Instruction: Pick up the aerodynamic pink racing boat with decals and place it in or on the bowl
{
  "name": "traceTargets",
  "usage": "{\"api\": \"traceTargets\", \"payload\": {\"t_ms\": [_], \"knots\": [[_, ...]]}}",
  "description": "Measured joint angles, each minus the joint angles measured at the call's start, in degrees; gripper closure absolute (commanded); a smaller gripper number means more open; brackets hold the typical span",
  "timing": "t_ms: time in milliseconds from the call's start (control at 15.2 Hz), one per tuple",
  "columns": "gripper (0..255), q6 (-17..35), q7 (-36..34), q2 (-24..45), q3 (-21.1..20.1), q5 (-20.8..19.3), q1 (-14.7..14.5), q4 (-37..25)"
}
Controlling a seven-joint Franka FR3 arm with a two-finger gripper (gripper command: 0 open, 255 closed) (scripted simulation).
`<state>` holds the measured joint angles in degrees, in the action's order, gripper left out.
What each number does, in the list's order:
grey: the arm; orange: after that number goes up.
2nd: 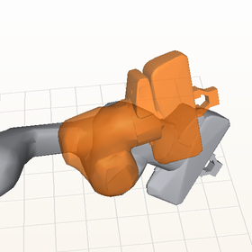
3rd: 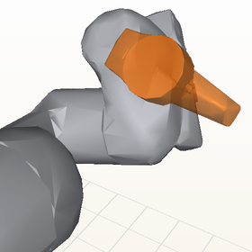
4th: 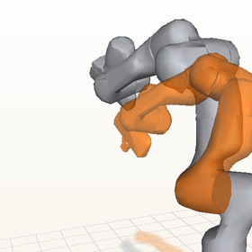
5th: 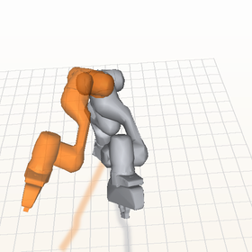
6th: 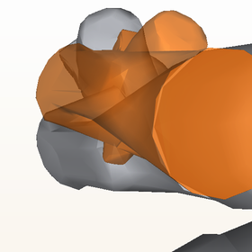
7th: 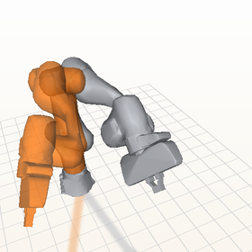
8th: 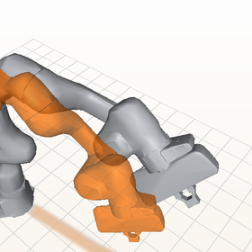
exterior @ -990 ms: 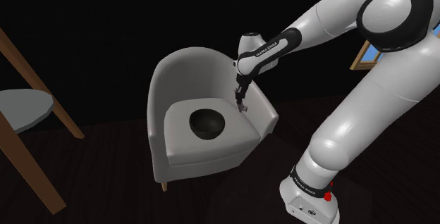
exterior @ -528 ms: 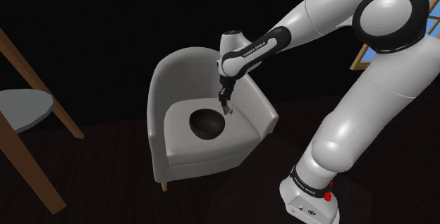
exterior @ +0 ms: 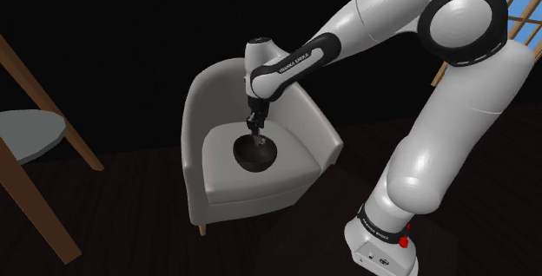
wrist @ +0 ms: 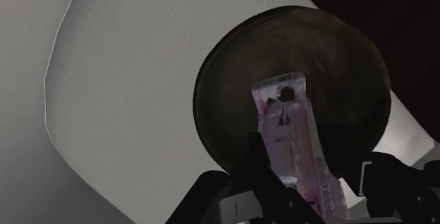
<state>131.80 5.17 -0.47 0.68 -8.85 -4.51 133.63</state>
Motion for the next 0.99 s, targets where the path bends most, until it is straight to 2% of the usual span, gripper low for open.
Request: {"api": "traceTargets", "payload": {"t_ms": [990], "knots": [[255,10.06,-2.69,8.52,-0.02,-1.66,-0.24,1.75]]}}
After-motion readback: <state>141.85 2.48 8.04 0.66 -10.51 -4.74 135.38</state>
